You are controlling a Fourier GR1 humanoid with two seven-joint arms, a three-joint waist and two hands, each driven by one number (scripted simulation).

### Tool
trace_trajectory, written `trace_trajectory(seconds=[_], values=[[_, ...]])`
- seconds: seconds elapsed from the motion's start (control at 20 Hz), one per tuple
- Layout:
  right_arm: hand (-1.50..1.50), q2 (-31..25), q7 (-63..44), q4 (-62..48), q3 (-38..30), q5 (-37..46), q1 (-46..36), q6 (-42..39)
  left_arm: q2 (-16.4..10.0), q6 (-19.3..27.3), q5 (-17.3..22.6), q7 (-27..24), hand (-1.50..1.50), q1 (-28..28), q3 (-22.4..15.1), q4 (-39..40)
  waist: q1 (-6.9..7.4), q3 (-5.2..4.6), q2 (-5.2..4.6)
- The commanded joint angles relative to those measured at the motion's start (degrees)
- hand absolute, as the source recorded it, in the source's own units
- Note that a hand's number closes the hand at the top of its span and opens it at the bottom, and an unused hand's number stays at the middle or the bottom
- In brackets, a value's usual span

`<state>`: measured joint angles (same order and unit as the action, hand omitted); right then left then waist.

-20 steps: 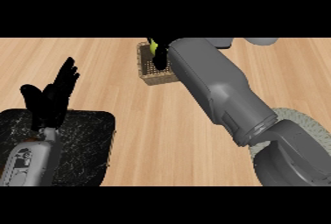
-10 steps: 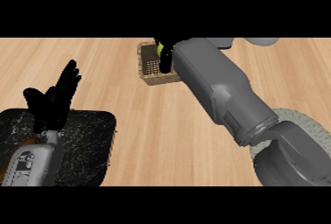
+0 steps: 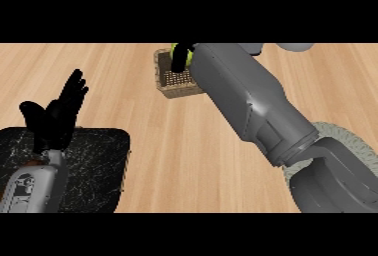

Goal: Pick the pear from the placemat and place it in the basket

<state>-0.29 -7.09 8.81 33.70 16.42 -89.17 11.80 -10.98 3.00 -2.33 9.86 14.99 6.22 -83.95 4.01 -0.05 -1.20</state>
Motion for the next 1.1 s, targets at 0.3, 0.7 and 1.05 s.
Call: trace_trajectory(seconds=[0.3, 0.7, 1.05], values=[[-1.50, -4.8, -1.2, 0.4, -14.5, -11.5, -2.4, 4.2, -0.4, 0.3, 0.1, 0.2, 0.00, -1.2, 0.8, -0.9, -1.26, 0.01, 0.30], [-1.50, -14.3, 4.4, 3.4, -21.6, -17.2, 4.7, -2.6, -2.5, -1.4, 2.2, 1.5, 0.00, -2.5, 3.3, -2.3, -3.05, 0.06, 0.92], [-1.50, -18.0, 11.5, 6.0, -24.0, -17.6, 10.6, -8.1, -0.5, 0.5, 0.2, -0.6, 0.00, -2.7, 2.2, -0.7, -2.95, 0.05, 0.85]])
